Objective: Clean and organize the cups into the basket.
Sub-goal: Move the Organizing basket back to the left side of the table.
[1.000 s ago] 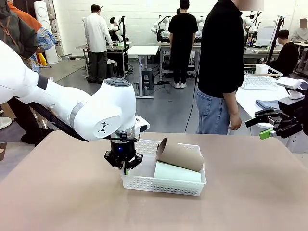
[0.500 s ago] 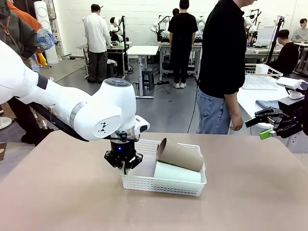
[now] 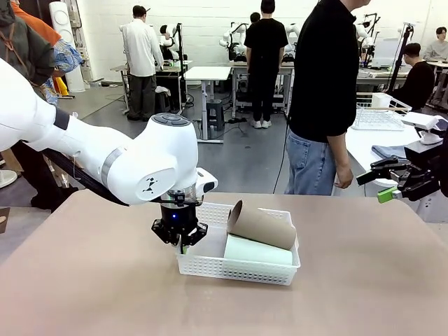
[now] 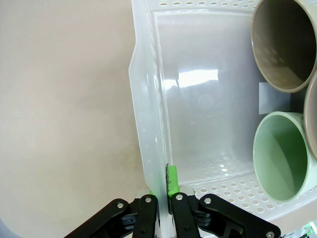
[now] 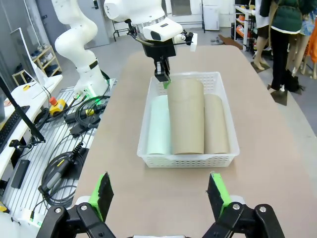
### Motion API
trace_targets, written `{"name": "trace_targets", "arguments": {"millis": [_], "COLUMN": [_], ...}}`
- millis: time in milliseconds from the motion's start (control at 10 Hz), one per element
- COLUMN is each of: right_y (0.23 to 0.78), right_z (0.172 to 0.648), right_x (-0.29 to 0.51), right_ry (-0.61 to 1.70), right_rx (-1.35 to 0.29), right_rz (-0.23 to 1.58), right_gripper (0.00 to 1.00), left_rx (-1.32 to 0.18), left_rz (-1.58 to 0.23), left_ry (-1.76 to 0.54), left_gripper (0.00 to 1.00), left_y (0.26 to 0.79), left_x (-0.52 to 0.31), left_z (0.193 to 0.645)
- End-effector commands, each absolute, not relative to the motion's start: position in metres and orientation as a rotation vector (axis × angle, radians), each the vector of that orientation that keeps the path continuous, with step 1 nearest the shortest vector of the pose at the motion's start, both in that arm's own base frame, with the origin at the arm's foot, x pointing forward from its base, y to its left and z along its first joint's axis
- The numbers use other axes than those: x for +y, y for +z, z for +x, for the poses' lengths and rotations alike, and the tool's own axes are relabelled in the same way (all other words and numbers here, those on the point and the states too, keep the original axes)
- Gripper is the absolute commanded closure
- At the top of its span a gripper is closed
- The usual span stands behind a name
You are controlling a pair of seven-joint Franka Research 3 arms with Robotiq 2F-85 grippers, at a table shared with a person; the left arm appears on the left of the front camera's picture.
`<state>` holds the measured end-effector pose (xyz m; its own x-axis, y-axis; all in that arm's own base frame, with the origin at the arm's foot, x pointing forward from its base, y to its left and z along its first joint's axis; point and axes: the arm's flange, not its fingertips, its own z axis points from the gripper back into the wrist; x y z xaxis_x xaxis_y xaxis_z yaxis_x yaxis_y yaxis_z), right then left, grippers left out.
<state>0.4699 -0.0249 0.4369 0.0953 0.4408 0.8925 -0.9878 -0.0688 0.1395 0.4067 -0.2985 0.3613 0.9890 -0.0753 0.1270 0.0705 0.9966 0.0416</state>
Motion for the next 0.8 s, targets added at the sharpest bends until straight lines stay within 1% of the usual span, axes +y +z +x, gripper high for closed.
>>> {"name": "trace_targets", "arguments": {"millis": [0, 100, 200, 300, 400, 500, 600, 700], "right_y": [0.437, 0.442, 0.445, 0.447, 0.446, 0.444, 0.441, 0.438], "right_z": [0.47, 0.468, 0.464, 0.452, 0.443, 0.44, 0.436, 0.431], "right_x": [-0.025, -0.037, -0.043, -0.049, -0.048, -0.053, -0.064, -0.076], "right_ry": [1.371, 1.103, 0.93, 0.802, 0.562, 0.449, 0.358, 0.263], "right_rx": [-0.739, -0.79, -0.833, -0.788, -0.715, -0.622, -0.461, -0.423], "right_rz": [0.993, 1.073, 1.044, 1.013, 0.925, 0.917, 0.947, 0.947], "right_gripper": [0.0, 0.0, 0.0, 0.0, 0.0, 0.0, 0.0, 0.0], "left_rx": [-0.137, -0.137, -0.137, -0.137, -0.137, -0.137, -0.137, -0.137], "left_rz": [0.038, 0.038, 0.038, 0.038, 0.038, 0.038, 0.038, 0.038], "left_ry": [-0.077, -0.077, -0.077, -0.077, -0.077, -0.077, -0.077, -0.077], "left_gripper": [1.0, 1.0, 1.0, 1.0, 1.0, 1.0, 1.0, 1.0], "left_y": [0.363, 0.363, 0.363, 0.363, 0.363, 0.363, 0.363, 0.363], "left_x": [-0.299, -0.299, -0.299, -0.299, -0.299, -0.299, -0.299, -0.299], "left_z": [0.406, 0.406, 0.406, 0.406, 0.406, 0.406, 0.406, 0.406]}}
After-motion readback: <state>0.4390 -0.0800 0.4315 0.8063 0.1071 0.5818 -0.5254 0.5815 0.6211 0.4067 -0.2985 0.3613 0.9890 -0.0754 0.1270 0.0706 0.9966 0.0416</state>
